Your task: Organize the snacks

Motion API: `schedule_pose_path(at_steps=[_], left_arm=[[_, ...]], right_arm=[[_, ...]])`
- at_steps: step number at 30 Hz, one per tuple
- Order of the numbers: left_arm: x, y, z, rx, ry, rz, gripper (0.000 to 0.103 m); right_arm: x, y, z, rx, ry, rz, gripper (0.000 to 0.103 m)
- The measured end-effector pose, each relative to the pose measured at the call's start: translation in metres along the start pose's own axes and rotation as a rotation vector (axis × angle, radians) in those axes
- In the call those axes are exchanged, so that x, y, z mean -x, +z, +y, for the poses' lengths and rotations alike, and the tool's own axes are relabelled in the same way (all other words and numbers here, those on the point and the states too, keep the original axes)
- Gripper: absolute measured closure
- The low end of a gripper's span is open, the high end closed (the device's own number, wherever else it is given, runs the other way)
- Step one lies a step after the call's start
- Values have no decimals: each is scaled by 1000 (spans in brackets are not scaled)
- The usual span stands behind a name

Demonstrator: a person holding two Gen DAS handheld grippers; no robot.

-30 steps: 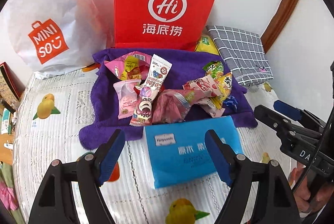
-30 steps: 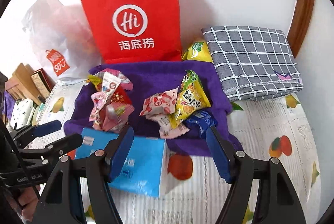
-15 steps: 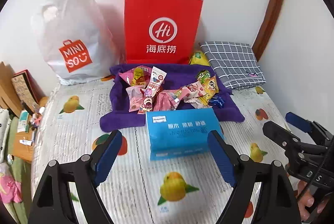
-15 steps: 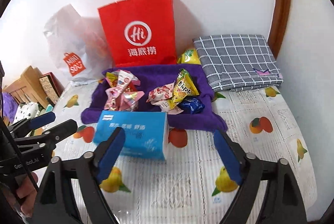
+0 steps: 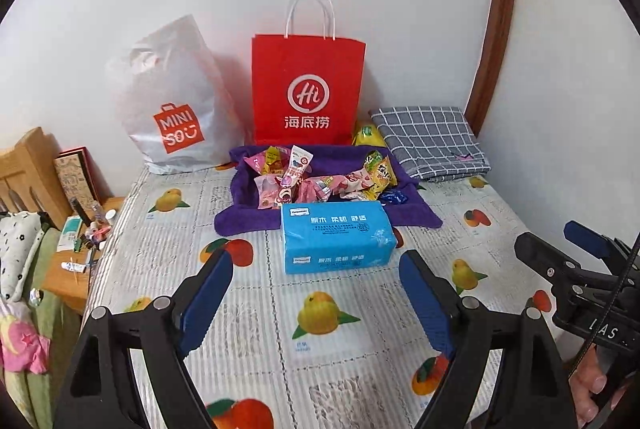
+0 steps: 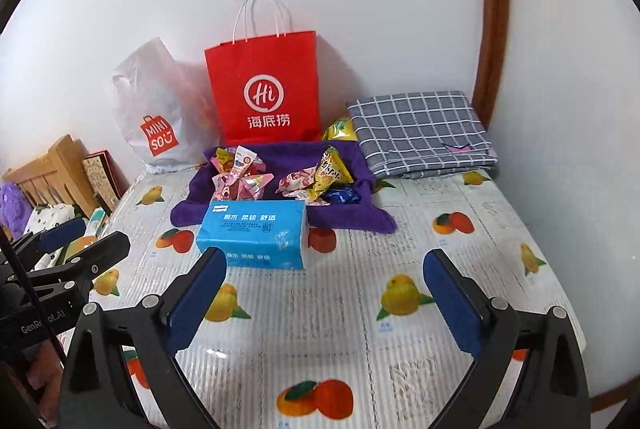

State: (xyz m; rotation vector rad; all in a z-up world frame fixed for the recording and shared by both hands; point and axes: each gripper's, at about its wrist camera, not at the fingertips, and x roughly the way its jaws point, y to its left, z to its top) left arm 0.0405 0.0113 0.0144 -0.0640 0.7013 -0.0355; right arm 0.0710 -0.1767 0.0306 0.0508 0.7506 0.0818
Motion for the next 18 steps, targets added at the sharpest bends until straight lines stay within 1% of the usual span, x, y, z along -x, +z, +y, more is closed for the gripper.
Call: schedule_pose_path(at_steps=[3, 7, 18], left_arm=[[14, -8, -2, -8, 12, -19, 18], [28, -17, -1, -6, 26, -37, 18], [39, -25, -3, -3, 41, -53, 18]], right_arm=[[9, -7, -1, 3, -25, -8, 5], [19, -16, -6, -25, -15, -10, 5], [40, -28, -3, -15, -19, -35, 5]])
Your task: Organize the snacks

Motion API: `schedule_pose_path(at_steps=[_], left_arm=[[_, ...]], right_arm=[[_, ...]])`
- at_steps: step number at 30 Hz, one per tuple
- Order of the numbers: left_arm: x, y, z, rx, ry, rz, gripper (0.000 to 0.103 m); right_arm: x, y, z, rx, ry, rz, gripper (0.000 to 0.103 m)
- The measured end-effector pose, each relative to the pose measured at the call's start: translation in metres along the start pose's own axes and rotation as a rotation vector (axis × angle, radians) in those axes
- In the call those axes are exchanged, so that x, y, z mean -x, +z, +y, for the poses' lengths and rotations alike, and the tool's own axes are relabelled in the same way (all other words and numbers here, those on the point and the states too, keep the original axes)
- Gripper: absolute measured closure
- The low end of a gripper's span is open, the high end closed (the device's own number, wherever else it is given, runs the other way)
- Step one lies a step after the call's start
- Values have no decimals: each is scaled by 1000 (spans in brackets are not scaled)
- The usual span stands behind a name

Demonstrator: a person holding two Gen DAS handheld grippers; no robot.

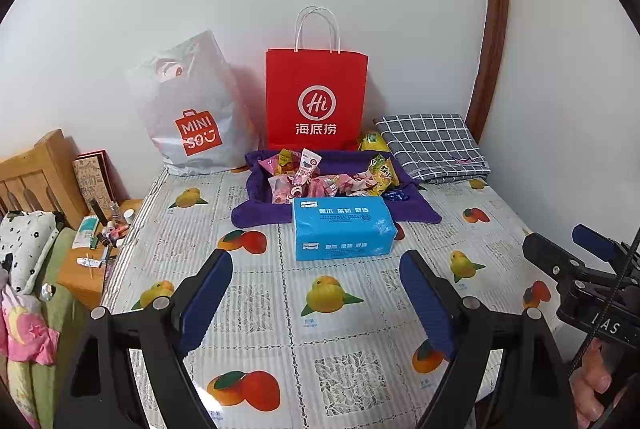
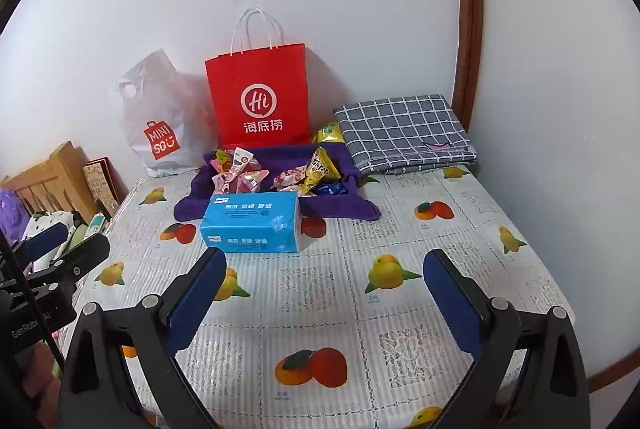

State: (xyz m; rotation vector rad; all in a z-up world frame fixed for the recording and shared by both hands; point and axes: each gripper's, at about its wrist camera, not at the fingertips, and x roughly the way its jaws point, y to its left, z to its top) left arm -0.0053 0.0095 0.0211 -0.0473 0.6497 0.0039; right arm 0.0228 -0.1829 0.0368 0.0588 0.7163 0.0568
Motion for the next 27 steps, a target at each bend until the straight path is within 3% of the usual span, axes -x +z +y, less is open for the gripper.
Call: schedule_pose_path(at_steps=[27], left_arm=[[7, -4, -4, -6, -5, 0, 18]], right_arm=[[11, -7, -4, -6, -7, -7, 5]])
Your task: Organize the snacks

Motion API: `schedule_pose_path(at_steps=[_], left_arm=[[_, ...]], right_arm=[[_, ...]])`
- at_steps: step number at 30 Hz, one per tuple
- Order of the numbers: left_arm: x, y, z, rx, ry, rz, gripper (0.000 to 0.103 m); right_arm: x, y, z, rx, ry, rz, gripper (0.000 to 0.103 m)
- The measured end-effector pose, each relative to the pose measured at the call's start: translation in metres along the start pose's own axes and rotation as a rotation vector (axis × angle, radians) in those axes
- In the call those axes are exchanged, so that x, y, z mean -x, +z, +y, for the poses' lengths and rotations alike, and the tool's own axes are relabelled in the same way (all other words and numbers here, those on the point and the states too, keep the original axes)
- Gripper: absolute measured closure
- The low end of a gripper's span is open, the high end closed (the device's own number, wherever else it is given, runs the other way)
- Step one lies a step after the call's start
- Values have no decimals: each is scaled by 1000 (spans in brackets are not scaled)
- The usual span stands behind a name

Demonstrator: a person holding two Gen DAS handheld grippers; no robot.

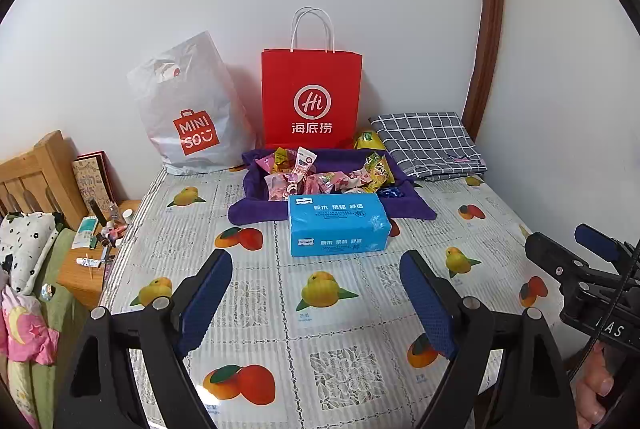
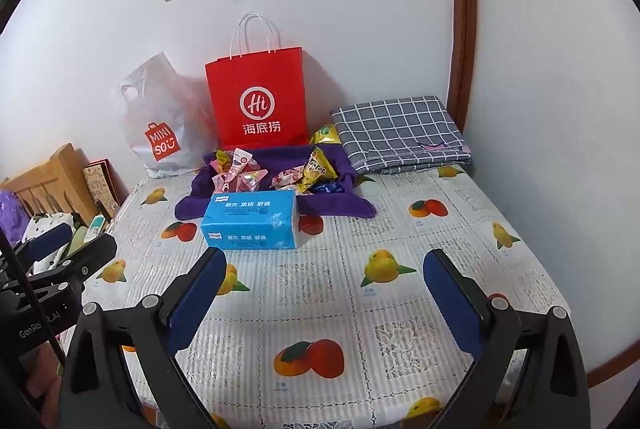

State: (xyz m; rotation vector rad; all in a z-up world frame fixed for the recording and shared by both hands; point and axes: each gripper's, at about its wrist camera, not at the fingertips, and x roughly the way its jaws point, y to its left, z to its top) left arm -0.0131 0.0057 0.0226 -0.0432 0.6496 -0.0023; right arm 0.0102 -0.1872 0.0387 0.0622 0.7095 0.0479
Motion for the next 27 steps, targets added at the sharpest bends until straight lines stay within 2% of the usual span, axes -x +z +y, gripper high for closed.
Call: schedule_pose_path(at_steps=[27], left_arm=[[1, 0, -1, -2, 2, 0, 18]], right_arm=[[7, 0, 3, 9, 2, -12, 5]])
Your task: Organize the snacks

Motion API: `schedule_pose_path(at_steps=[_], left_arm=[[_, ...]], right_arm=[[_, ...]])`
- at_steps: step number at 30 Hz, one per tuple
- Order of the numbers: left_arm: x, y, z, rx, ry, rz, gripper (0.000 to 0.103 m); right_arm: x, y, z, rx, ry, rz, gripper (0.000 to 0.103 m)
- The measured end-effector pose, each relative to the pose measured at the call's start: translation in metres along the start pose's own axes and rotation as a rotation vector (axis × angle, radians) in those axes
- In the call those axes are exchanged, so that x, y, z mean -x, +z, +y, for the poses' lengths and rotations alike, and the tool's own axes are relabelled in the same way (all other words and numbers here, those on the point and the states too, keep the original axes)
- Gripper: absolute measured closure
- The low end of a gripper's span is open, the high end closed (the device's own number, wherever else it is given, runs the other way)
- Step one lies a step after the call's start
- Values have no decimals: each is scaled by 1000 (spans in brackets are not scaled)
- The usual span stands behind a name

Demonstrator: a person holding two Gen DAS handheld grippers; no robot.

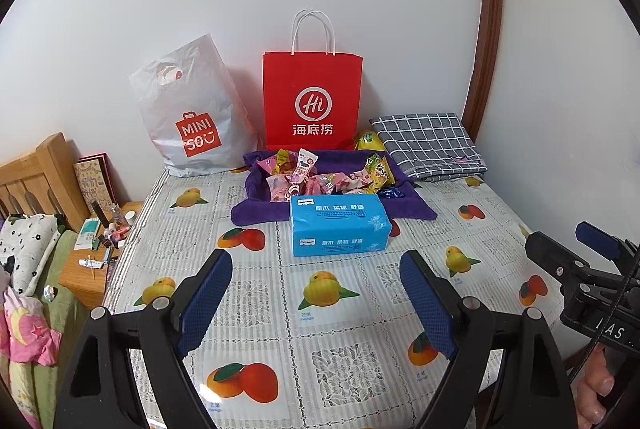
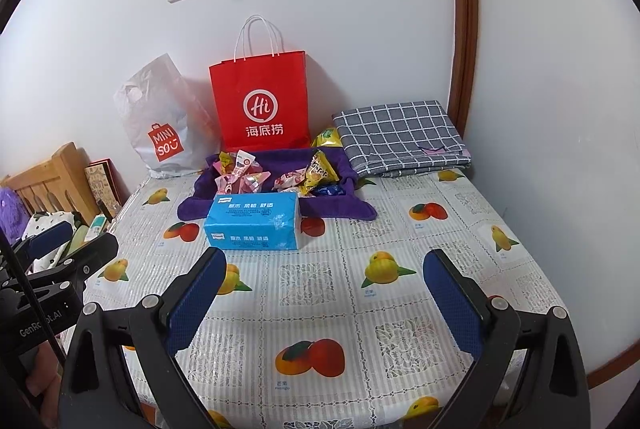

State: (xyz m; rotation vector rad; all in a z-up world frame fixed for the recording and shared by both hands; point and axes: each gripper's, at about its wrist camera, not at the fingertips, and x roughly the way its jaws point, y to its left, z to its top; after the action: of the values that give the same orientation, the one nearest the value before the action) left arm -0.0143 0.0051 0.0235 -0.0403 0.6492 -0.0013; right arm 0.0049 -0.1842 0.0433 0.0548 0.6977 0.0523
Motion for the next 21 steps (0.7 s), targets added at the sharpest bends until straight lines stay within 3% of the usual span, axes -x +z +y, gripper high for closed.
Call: schedule_pose_path(at_steps=[21], left_arm=[[7, 3, 2, -9, -1, -6, 18]], right_arm=[[3, 0, 5, 11, 7, -5, 5]])
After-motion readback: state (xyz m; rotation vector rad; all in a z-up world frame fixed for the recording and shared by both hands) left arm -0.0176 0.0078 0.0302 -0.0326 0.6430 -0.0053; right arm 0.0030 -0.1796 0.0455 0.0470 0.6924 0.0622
